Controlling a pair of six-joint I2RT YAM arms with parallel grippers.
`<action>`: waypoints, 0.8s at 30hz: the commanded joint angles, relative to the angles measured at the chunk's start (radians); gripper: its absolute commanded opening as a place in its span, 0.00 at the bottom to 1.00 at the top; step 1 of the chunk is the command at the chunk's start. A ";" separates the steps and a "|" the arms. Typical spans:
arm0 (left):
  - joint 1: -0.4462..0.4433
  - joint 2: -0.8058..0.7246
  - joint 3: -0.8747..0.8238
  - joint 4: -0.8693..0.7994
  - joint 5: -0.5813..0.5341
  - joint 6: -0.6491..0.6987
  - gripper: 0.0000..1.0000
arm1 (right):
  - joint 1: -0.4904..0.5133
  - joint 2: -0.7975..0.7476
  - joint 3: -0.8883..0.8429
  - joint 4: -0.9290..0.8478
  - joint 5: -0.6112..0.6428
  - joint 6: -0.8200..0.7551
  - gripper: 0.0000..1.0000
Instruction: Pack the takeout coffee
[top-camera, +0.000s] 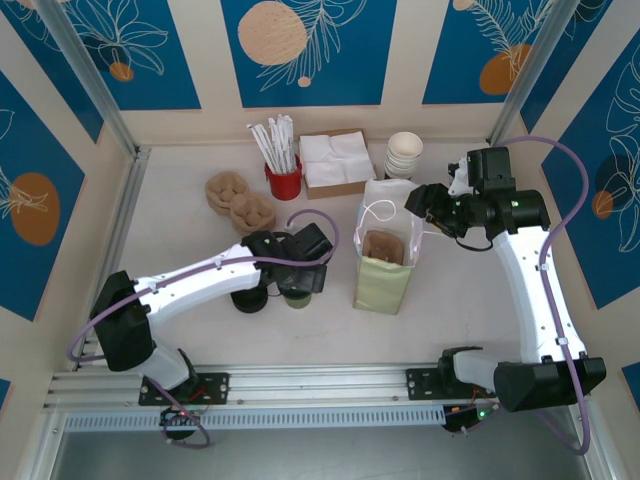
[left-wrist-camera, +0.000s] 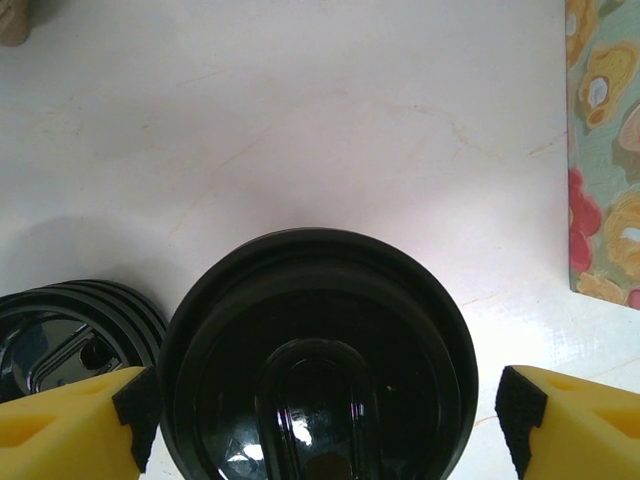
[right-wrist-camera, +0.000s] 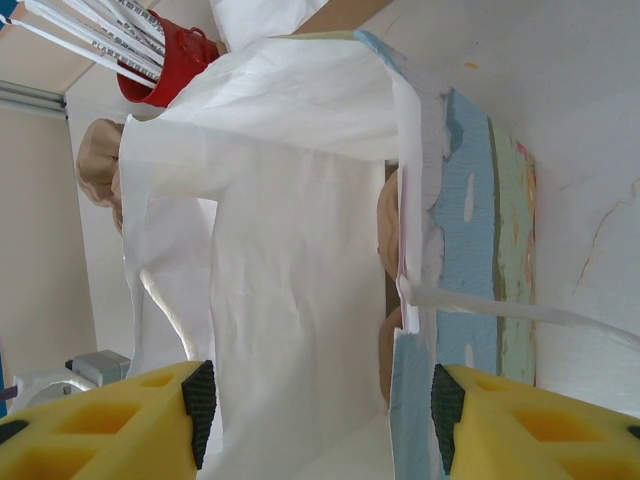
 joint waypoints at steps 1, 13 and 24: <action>-0.011 -0.006 0.005 -0.012 0.017 -0.009 0.84 | -0.009 -0.011 -0.010 0.007 -0.026 -0.019 0.61; -0.018 0.016 -0.007 -0.048 0.017 -0.048 0.78 | -0.025 -0.006 -0.002 0.004 -0.032 -0.031 0.61; -0.023 0.015 -0.001 -0.099 0.035 -0.089 0.78 | -0.040 -0.007 -0.005 0.001 -0.041 -0.037 0.61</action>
